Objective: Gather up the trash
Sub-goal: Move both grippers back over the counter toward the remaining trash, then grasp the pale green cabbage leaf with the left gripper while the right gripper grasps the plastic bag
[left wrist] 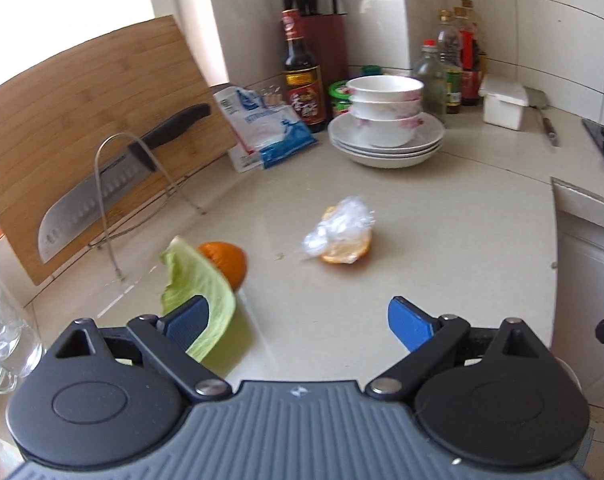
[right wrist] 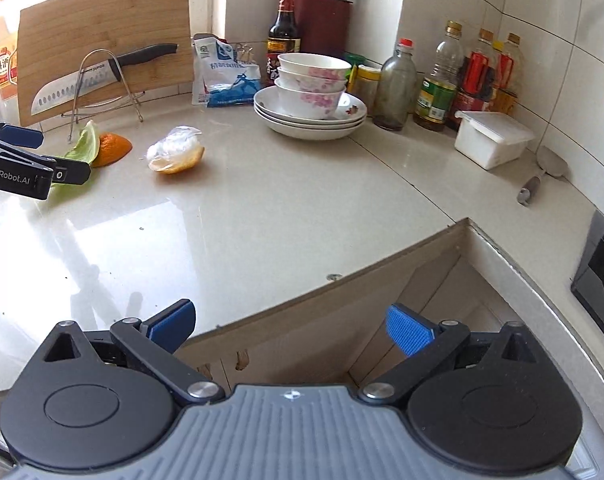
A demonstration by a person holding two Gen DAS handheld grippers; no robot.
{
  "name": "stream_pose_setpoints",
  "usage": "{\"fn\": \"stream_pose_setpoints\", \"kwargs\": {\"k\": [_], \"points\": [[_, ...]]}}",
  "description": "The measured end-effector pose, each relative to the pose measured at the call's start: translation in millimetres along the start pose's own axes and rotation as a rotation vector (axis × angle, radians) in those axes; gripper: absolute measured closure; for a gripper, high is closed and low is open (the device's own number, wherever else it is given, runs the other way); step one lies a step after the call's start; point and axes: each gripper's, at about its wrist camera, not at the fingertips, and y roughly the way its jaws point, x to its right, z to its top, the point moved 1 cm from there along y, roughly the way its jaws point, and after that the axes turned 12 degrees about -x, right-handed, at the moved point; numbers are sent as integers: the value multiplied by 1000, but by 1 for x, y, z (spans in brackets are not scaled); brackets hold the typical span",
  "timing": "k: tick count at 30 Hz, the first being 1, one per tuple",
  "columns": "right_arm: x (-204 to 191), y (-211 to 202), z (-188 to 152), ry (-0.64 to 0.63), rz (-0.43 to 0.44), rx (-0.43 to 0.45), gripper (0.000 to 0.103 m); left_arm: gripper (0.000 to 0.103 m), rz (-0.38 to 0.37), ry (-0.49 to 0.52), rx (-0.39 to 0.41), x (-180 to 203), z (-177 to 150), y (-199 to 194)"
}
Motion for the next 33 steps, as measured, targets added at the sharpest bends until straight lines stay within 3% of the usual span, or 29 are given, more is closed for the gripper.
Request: {"fn": "stream_pose_setpoints", "kwargs": {"k": [8, 13, 17, 20, 33], "points": [[-17, 20, 20, -23, 13, -25, 0, 13, 33, -62, -11, -34, 3, 29], [-21, 33, 33, -26, 20, -37, 0, 37, 33, -85, -50, -37, 8, 59], [-24, 41, 42, -38, 27, -47, 0, 42, 93, -84, -66, -36, 9, 76], [-25, 47, 47, -46, 35, -52, 0, 53, 133, -77, -82, -35, 10, 87], [-34, 65, 66, -88, 94, -51, 0, 55, 176, -115, -86, -39, 19, 96]]}}
